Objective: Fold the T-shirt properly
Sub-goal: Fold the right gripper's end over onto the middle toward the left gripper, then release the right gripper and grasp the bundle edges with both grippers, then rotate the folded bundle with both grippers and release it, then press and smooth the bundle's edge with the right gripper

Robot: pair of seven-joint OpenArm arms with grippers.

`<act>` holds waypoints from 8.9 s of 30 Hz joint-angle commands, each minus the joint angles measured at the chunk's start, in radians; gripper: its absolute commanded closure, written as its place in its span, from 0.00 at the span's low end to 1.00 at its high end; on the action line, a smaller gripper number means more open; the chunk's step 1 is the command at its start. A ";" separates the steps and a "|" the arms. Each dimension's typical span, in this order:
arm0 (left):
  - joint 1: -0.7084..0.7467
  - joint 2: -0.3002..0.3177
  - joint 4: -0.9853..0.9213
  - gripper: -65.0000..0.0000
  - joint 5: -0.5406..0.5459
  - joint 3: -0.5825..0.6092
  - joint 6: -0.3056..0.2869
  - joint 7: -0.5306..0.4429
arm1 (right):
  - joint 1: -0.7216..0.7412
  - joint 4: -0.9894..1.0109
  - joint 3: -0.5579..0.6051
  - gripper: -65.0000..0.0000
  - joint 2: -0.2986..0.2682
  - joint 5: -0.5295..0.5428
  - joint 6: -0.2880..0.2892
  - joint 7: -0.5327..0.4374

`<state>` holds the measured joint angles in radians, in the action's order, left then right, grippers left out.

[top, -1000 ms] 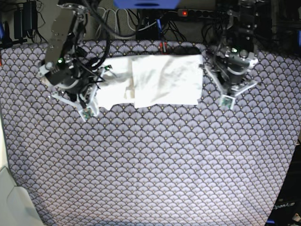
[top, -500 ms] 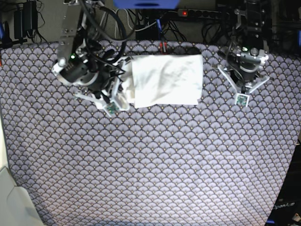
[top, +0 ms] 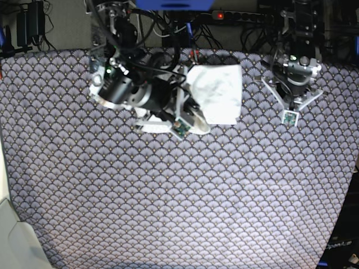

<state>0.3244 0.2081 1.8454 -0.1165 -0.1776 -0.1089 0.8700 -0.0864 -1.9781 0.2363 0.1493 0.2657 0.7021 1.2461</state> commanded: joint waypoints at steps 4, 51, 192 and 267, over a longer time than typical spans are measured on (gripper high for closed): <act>0.025 0.017 0.018 0.99 -0.005 -0.050 0.005 -0.016 | 0.026 0.059 0.022 1.00 0.008 0.022 -0.004 -0.082; 0.068 0.018 0.027 0.99 0.002 -0.218 -0.001 -0.021 | 0.139 0.481 0.189 1.00 0.008 0.200 -0.282 -0.464; 0.020 -0.023 -0.117 0.99 0.328 0.111 0.005 0.104 | -0.160 0.056 -0.021 0.98 -0.423 0.197 -0.258 -0.593; -0.333 0.055 -0.149 1.00 0.335 -0.107 0.001 0.197 | -0.174 0.090 -0.130 0.98 -0.518 0.200 -0.256 -0.696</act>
<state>0.0078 0.2504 1.6741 0.2153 -0.2798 -0.1074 1.0851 -0.2714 -1.8687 0.1112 -0.3641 0.4503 0.4393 0.5770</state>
